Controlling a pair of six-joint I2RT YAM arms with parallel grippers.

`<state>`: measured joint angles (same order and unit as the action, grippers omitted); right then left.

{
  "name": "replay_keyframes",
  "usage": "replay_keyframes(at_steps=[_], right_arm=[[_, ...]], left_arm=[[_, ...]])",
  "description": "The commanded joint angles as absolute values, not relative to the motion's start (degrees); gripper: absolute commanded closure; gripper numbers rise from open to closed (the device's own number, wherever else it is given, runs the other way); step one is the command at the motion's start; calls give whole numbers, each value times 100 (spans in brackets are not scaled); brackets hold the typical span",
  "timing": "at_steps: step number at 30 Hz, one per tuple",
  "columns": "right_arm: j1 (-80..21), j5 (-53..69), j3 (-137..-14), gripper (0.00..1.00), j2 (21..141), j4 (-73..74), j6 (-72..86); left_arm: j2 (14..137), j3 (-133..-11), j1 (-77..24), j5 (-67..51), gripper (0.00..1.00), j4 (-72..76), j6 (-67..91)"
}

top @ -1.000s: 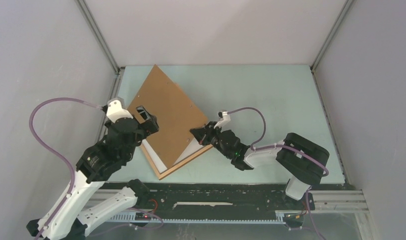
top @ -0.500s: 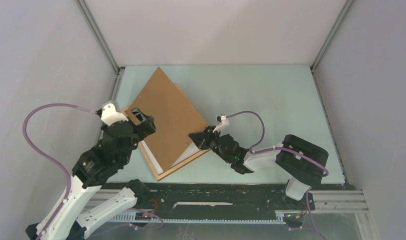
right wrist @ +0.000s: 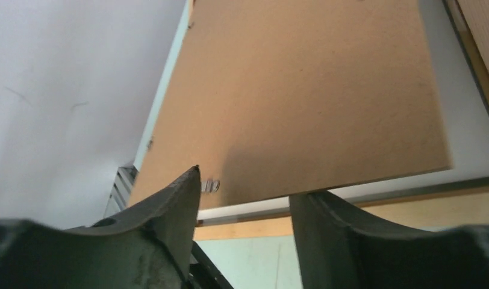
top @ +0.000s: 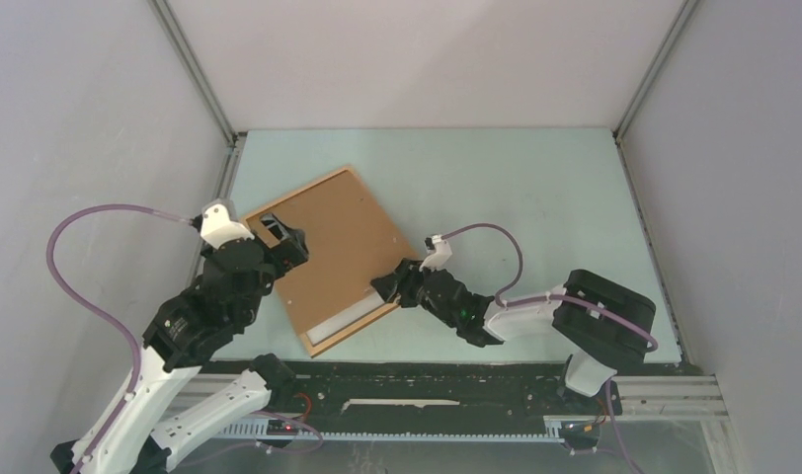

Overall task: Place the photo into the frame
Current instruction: Turn over the photo frame item on the photo frame.

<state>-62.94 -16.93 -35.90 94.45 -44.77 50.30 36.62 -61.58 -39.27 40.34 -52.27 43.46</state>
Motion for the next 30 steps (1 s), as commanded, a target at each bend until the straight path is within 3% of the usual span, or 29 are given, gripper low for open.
replay_keyframes(at_steps=[1, 7, 18, 25, 30], right_arm=[[-6275, -1711, -3604, 33, 9156, -3978, 4956], [-5961, -902, -3604, 21, 9214, -3492, 5026], [-5388, 1627, -3971, 18, 9407, -2523, 4947], [-4982, 1572, -4155, 16, 8477, -1086, 3981], [-4277, 1452, -4334, 13, 8371, -1047, 3565]], left_arm=[[3708, -5978, -3946, 4078, 0, -5000, 4286], [3799, -5970, -3946, 4138, 0, -4975, 4219], [4177, -5964, -3944, 3992, 0, -4625, 4001], [4412, -5694, -3946, 3759, 0, -4288, 3870], [4425, -5099, -3454, 2932, 0, -3621, 3843]])
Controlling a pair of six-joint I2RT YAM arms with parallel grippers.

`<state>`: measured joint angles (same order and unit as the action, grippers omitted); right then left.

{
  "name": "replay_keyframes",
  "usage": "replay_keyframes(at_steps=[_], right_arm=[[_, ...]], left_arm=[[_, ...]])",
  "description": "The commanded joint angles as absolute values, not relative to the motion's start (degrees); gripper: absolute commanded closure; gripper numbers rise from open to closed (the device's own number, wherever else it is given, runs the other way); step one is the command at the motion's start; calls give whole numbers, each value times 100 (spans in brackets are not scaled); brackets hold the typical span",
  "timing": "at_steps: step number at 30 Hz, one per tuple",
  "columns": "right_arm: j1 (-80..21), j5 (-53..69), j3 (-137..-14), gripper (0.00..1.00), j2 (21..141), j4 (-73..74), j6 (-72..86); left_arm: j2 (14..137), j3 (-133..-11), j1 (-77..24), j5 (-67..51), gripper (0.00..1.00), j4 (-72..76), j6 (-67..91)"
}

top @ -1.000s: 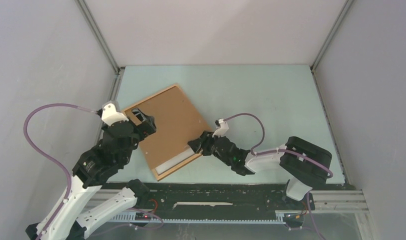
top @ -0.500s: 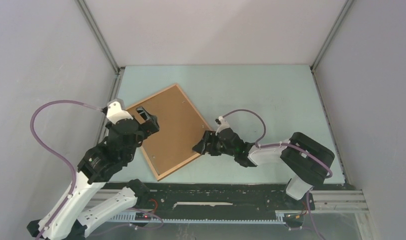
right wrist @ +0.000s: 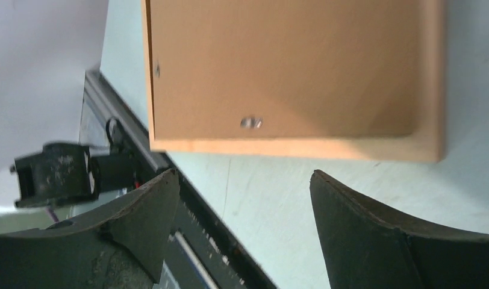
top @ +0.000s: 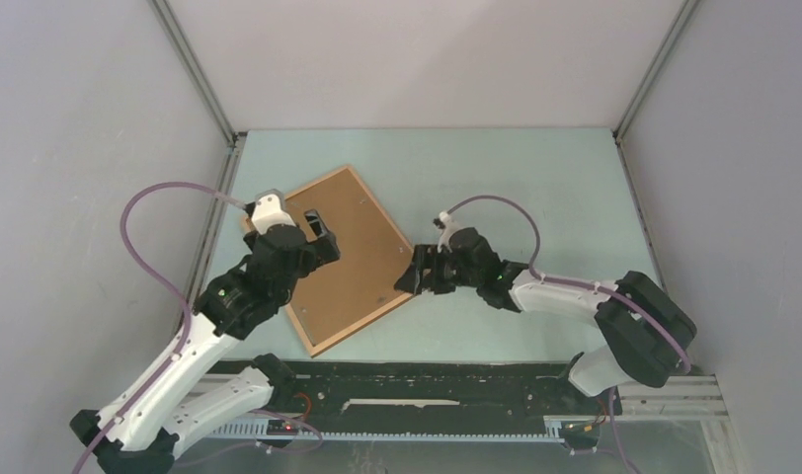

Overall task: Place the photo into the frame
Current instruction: Turn over the photo frame item on the photo frame, then install the photo frame at the center of the board.

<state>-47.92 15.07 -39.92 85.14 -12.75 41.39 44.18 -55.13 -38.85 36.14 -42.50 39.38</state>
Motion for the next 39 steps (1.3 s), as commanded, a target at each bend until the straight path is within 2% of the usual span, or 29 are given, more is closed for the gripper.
replay_keyframes(at_steps=[1, 5, 9, 15, 18, 39], right_arm=[[-4149, 1481, -4436, 13, 8456, -1139, 3600], [-3680, 2002, -5242, 15, 9373, -1512, 3857], [-3435, 2404, -6852, 18, 10556, -1144, 3865], [-3326, 2850, -8723, 26, 12045, -235, 3559], [-3406, 2675, -9011, 32, 12274, 109, 3279], [-3619, 1917, -9466, 29, 12550, 1080, 2593]], left_arm=[[4441, -5011, -3203, 2717, 0, -3551, 3907], [4623, -4653, -2005, 1902, 0, -3379, 4160], [4712, -3986, -806, 1698, 0, -3019, 4969], [4577, -2652, 104, 1736, 0, -2349, 6032], [4583, -2290, 190, 1859, 0, -2077, 6218], [5758, -1780, 325, 924, 0, -641, 6209]])
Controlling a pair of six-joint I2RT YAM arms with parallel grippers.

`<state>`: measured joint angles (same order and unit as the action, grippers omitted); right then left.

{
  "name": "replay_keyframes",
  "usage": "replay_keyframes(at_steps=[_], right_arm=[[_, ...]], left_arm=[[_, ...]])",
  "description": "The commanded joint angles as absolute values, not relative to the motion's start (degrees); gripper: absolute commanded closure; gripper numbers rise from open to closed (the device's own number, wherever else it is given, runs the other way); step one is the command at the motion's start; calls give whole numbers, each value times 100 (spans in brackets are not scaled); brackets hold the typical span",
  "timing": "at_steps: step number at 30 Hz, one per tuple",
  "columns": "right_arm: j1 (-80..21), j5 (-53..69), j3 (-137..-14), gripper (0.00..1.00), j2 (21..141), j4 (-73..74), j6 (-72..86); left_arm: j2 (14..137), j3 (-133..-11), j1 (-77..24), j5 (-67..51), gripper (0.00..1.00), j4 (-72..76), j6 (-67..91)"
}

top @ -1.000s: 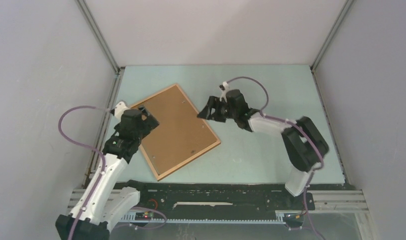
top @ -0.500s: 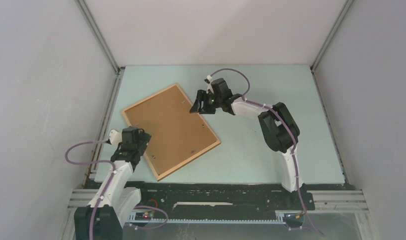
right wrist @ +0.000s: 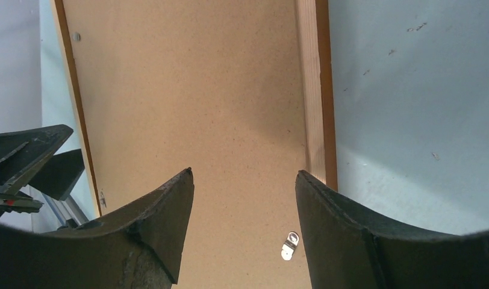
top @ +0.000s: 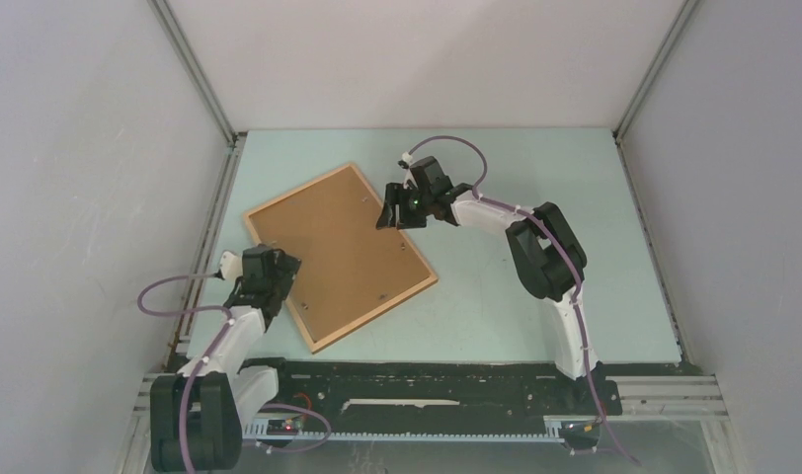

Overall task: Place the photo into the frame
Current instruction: Install the photo frame at the center of the board.

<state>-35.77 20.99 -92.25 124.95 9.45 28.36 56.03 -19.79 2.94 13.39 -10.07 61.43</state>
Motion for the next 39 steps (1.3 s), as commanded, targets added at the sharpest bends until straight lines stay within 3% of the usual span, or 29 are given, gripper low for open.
replay_keyframes(at_steps=[1, 27, 39], right_arm=[[-3622, 1916, -9466, 29, 12567, 1074, 2598], [-3630, 1619, -9776, 27, 12830, 1491, 2459], [-3684, 3332, -9247, 28, 12887, 242, 3118]], left_arm=[[5781, -1772, 336, 910, 0, -618, 6209], [5438, -1513, 374, 946, 0, -494, 6309], [5581, -1532, 368, 808, 0, -314, 6223]])
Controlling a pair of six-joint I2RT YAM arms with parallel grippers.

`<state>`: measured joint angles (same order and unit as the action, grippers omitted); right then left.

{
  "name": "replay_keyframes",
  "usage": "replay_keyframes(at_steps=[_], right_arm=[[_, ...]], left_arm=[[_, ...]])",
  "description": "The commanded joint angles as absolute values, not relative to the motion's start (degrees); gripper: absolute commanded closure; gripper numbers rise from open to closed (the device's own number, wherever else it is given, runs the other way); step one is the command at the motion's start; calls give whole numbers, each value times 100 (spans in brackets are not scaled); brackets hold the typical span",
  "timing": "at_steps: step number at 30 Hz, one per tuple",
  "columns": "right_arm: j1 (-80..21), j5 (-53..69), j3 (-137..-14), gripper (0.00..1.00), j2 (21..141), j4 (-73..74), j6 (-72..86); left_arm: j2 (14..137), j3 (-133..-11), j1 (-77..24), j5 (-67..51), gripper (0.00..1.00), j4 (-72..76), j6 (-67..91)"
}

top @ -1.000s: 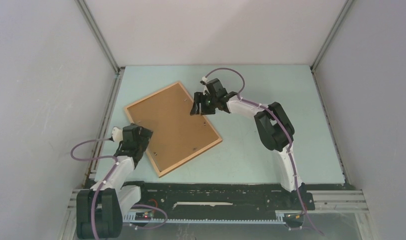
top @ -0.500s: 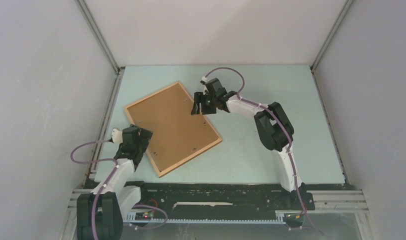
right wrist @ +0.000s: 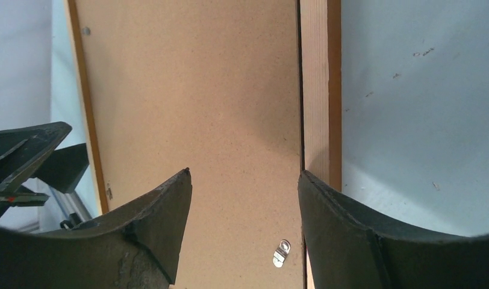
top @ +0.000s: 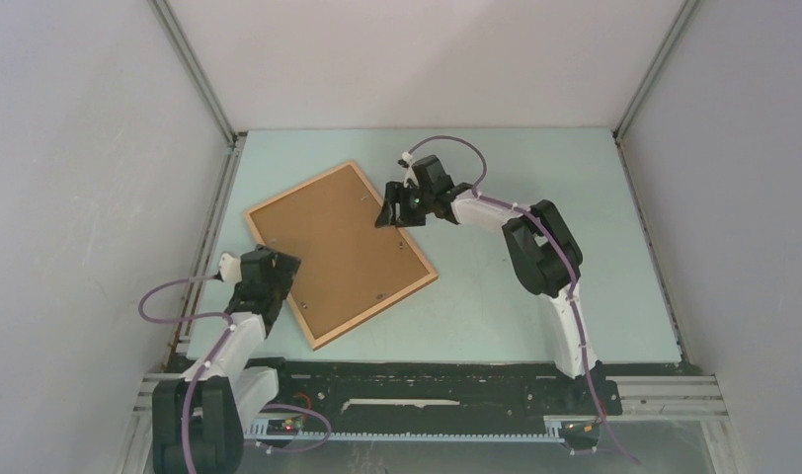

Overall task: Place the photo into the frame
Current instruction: Install the photo frame at the center of the board.

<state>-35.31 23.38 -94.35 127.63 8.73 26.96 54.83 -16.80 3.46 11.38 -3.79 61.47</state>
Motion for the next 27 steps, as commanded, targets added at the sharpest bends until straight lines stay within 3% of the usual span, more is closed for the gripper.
replay_keyframes(at_steps=[1, 5, 13, 27], right_arm=[[-3683, 3386, -9252, 28, 12900, 205, 3154], [-3683, 3268, -9255, 28, 12850, 220, 3096], [-3745, 1786, -9443, 24, 12376, 1273, 2203], [-3760, 1662, -9049, 20, 12124, 838, 2277]], left_arm=[[5574, -1537, 367, 810, 0, -315, 6223], [5556, -1524, 366, 814, 0, -307, 6218], [5556, -1527, 370, 797, 0, -308, 6214], [5648, -1568, 367, 715, 0, -306, 6187]])
